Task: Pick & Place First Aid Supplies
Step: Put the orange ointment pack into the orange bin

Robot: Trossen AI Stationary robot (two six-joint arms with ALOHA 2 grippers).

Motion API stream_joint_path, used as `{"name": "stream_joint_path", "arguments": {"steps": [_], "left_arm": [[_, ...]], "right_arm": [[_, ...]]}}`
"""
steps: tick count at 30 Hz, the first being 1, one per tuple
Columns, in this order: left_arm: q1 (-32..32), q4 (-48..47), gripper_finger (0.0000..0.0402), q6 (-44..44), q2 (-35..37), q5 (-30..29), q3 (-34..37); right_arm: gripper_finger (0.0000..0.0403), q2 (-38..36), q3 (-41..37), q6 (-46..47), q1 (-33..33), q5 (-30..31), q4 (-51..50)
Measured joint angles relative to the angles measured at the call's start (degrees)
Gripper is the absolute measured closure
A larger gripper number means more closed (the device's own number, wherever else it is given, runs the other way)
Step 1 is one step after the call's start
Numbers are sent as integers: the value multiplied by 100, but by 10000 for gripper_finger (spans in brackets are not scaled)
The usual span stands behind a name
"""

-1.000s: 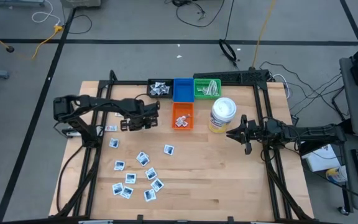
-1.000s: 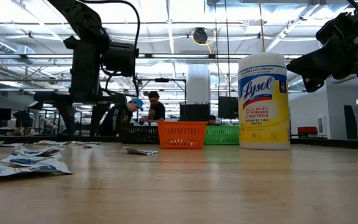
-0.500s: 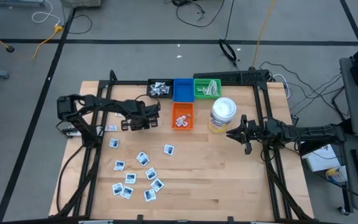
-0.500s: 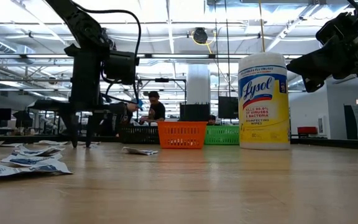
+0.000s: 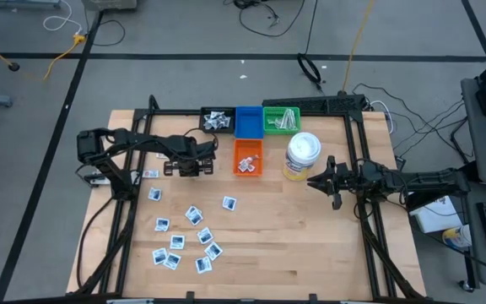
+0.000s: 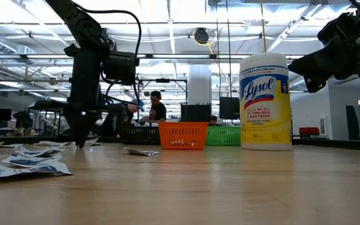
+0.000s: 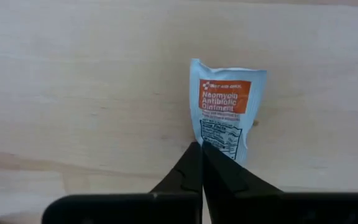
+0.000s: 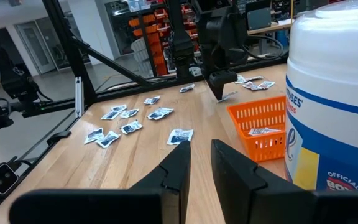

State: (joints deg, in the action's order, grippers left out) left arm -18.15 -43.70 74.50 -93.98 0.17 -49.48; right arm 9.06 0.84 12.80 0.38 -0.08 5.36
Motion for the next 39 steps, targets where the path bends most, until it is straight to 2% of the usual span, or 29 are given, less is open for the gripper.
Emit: {"name": "stream_joint_path", "arguments": {"steps": [9, 17, 22, 28, 39], "left_arm": [[32, -282, 400, -133, 886, 67, 0], [59, -1383, 401, -379, 1690, 118, -1], [55, -1816, 401, -452, 1852, 248, -64], [-61, -1791, 401, -896, 1249, 284, -883], [-186, -2012, 401, -1514, -518, 454, -3155]], "right_arm": [[344, 1, 0, -1, -1, 0, 1], [344, 1, -1, 0, -1, 0, 1], [344, 1, 0, -1, 1, 0, -1], [344, 0, 0, -2, -1, 0, 1], [344, 2, -2, -2, 0, 0, 1]]}}
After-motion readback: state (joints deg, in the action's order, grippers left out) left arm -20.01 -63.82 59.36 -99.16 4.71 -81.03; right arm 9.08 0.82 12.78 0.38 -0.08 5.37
